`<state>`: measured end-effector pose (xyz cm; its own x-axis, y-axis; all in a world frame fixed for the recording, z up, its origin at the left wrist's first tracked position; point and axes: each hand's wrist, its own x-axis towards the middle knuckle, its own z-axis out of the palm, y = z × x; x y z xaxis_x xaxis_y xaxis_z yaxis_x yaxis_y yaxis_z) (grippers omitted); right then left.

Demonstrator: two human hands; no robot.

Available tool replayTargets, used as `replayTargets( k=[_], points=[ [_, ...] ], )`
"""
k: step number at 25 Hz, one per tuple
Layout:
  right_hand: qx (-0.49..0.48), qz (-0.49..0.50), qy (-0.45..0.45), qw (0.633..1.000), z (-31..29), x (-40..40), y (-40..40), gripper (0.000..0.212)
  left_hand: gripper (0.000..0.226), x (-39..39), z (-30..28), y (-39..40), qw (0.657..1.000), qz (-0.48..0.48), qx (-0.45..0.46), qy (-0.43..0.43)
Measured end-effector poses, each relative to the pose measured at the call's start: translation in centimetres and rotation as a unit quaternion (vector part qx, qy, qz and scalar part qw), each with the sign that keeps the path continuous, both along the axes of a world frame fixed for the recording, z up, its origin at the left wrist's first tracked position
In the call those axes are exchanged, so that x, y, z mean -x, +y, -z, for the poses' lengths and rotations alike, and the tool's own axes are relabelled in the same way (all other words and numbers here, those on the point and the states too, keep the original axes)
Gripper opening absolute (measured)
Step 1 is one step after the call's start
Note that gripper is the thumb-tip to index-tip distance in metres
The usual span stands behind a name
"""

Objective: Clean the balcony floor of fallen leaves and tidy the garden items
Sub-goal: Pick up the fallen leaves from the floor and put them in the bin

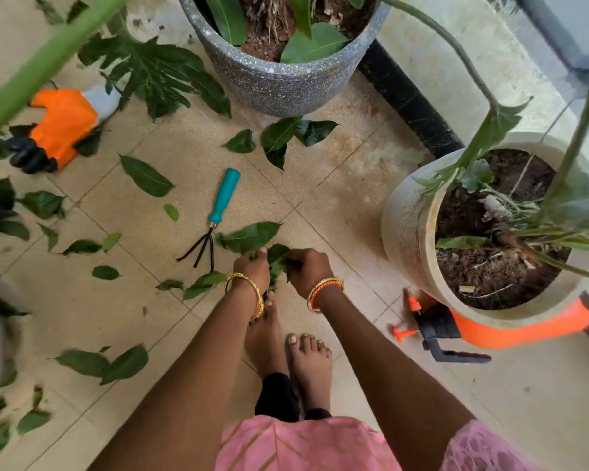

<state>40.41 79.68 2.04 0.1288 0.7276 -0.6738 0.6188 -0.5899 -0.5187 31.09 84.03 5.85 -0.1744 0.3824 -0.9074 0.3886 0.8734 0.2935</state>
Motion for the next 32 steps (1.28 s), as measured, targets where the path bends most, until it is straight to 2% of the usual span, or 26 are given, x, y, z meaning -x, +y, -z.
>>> replayTargets(
  k=[5, 8, 11, 13, 15, 19, 24, 27, 30, 32],
  points=[
    [0.135, -0.023, 0.031, 0.990, -4.5, 1.5, -2.6, 0.021, 0.036, 0.9, -1.7, -3.3, 1.000, 0.012, 0.027, -0.009],
    [0.173, 0.092, 0.121, 0.973, -5.7, 1.7, -3.3, 0.025, 0.042, 2.1, -3.0, -4.5, 0.998, -0.010, 0.052, 0.017],
    [0.152, 0.198, 0.149, 0.957, -6.6, 1.9, -3.5, 0.030, 0.046, 3.4, -4.1, -4.8, 0.997, -0.038, 0.061, 0.020],
    [0.141, 0.234, 0.152, 0.950, -7.3, 2.6, -3.5, 0.033, 0.048, 3.8, -5.1, -4.7, 0.997, -0.028, 0.075, 0.018],
    [0.120, 0.209, 0.117, 0.963, -8.2, 3.5, -3.2, 0.023, 0.051, 4.1, -5.2, -4.8, 0.997, -0.026, 0.078, 0.005],
    [0.062, 0.069, -0.003, 0.996, -9.6, 5.5, -2.3, 0.028, 0.048, 5.2, -5.5, -5.1, 0.996, -0.053, 0.070, -0.013],
    [0.113, -0.105, -0.016, 0.988, -10.1, 9.0, -2.0, 0.032, 0.029, 7.6, -5.1, -6.2, 0.989, -0.129, 0.070, 0.015],
    [0.143, -0.095, 0.018, 0.985, -10.6, 10.3, -2.5, 0.039, 0.024, 9.4, -5.0, -7.2, 0.986, -0.147, 0.076, 0.019],
    [0.106, -0.077, 0.003, 0.991, -10.6, 11.1, -2.8, 0.022, 0.011, 10.6, -4.4, -8.4, 0.982, -0.172, 0.084, 0.002],
    [0.075, -0.107, -0.011, 0.991, -10.3, 11.7, -3.0, 0.015, 0.013, 11.4, -4.6, -9.1, 0.974, -0.214, 0.072, 0.006]
  ],
)
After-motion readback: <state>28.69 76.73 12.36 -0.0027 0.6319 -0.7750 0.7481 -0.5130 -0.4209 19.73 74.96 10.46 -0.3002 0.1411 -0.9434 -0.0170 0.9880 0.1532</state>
